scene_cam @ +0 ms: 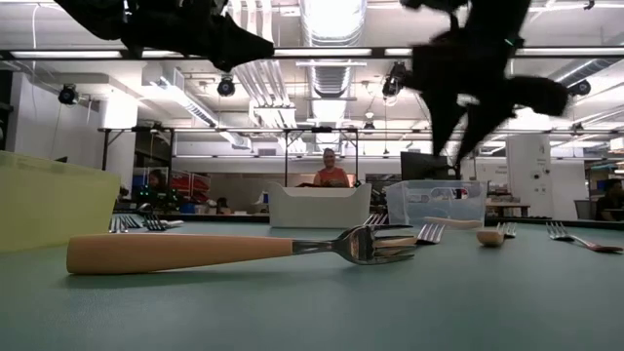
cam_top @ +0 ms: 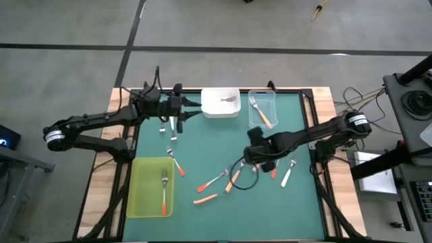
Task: Sort silverware by color (type)
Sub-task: Put the light orange fork into the transparent bin
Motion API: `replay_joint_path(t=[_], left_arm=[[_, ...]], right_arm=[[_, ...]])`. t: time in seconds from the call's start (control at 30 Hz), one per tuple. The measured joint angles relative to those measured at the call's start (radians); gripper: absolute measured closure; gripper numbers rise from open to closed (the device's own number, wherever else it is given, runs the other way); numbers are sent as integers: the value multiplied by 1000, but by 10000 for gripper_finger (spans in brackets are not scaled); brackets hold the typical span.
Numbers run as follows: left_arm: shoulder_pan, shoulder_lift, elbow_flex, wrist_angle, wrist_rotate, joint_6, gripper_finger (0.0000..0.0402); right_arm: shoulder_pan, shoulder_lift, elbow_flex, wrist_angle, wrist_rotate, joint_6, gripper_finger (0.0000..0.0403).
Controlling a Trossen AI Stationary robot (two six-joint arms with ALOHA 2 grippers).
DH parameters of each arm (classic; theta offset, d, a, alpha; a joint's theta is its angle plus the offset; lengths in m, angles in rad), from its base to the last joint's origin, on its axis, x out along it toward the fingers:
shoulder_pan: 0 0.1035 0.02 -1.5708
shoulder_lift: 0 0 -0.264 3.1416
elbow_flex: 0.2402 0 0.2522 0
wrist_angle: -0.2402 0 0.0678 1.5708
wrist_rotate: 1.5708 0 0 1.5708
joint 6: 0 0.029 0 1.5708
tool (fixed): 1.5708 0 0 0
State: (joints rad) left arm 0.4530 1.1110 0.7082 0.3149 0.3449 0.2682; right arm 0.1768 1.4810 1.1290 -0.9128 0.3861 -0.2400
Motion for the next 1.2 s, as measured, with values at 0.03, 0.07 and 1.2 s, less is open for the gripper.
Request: replay_joint_path(t=[0.03,0.07,1.2], left_arm=[[0,0,0,0,-28,12,302],[0,0,0,-1,-62,23,302],[0,0,0,-117,-310,103,302]], right_arm=[[0,0,21,-1,57,162,265],[-2,0,43,-4,121,342,269],[-151,-35,51,-194,-315,1802,253]])
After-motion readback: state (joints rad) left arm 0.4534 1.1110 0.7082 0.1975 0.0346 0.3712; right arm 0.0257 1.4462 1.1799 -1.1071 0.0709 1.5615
